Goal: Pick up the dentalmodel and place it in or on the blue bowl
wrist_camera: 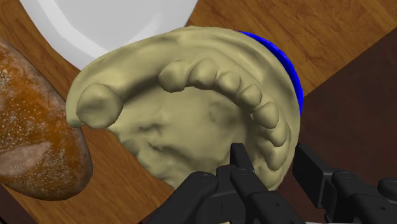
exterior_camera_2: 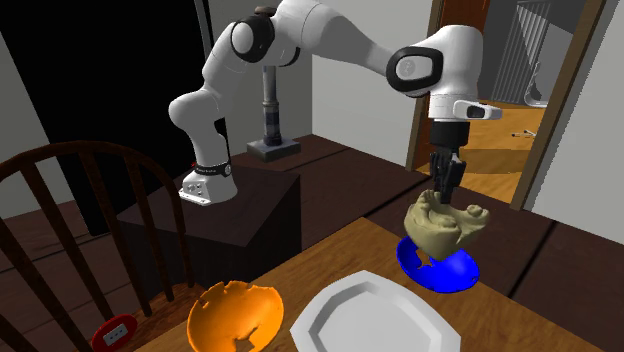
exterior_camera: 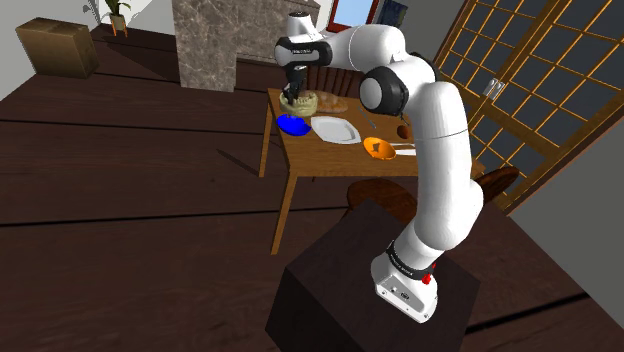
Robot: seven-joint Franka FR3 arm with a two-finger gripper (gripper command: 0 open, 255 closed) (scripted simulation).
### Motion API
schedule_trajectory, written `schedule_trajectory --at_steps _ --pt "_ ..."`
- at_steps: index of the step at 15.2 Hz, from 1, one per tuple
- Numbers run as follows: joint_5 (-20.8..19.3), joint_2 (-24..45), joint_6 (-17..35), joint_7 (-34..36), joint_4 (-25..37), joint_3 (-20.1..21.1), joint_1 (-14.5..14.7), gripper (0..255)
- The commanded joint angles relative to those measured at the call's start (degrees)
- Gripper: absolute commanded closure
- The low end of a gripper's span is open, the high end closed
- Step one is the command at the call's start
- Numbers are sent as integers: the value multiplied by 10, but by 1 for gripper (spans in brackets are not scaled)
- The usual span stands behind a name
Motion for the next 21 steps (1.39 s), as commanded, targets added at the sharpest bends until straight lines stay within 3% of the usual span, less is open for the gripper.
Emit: schedule_trajectory --at_steps 1,12,19,20,21 --pt "0 5 12 2 -6 0 0 255" --pt "2 34 77 11 -44 3 0 255" --pt "2 34 77 11 -44 3 0 255" --pt "2 33 79 11 -45 3 0 0" --pt "2 33 79 11 -46 3 0 0"
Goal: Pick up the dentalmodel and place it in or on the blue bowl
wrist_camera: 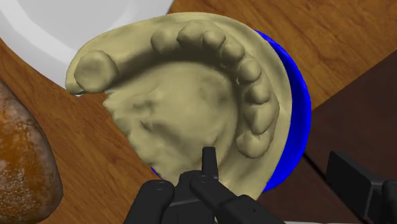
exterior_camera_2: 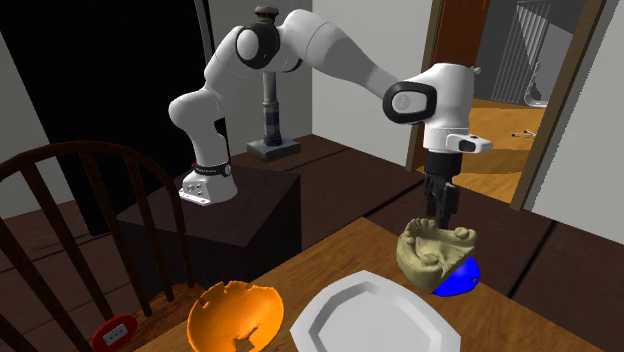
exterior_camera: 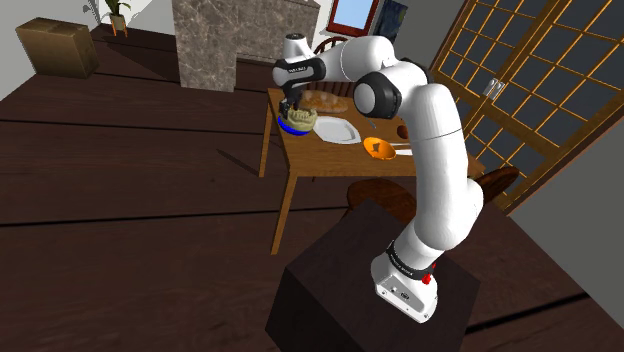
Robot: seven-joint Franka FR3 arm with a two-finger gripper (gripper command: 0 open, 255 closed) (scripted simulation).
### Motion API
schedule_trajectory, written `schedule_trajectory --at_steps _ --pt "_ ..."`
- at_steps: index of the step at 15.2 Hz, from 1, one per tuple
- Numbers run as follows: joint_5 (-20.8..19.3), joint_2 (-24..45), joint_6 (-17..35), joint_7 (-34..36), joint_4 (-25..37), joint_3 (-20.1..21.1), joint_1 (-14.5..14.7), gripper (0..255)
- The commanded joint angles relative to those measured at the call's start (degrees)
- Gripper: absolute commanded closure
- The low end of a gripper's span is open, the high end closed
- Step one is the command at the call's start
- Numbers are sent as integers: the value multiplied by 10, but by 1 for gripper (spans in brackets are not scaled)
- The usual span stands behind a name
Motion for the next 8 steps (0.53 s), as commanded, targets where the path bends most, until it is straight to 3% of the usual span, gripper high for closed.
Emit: schedule_trajectory --at_steps 1,4,8 --pt "0 0 0 0 0 0 0 0" --pt "0 1 -1 0 2 0 0 0" --pt "-5 -36 -49 3 12 -3 11 0"
